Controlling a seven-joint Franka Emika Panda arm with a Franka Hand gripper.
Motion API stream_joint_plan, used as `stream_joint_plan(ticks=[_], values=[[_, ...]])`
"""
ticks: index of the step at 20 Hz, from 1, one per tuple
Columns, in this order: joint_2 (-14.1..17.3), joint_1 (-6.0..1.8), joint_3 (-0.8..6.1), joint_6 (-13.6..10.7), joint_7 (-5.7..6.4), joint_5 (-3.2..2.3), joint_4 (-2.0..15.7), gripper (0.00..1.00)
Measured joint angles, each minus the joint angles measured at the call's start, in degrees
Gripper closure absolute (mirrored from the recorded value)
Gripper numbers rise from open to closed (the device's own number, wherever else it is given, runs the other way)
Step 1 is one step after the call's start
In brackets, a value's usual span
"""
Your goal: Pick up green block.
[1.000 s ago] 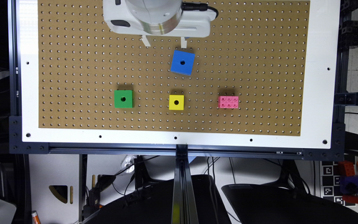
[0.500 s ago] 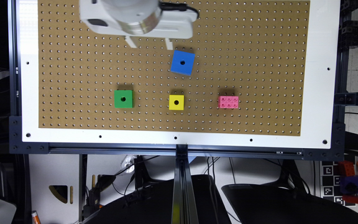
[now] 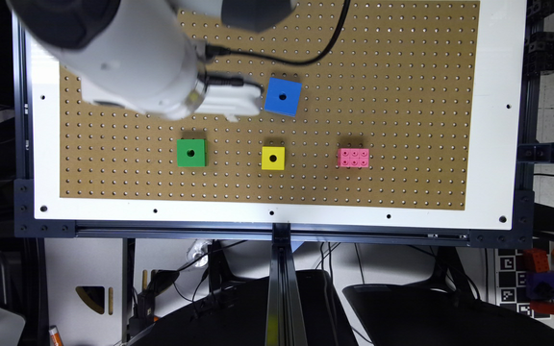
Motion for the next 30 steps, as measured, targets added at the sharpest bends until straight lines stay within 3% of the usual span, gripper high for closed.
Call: stream_joint_plan(ticks=[3,8,21,30], values=[[1.13,-0.53,0.00,-0.07,-0.55,0.00,1.40,0.00],[1.14,-1.27,0.00,-0.06,-1.16,0.00,1.68,0.00],[1.68,-4.33,0.00,-0.06,-4.29,0.00,3.06,0.00],[3.52,-4.90,0.00,-0.06,-4.96,0.00,5.07,0.00]])
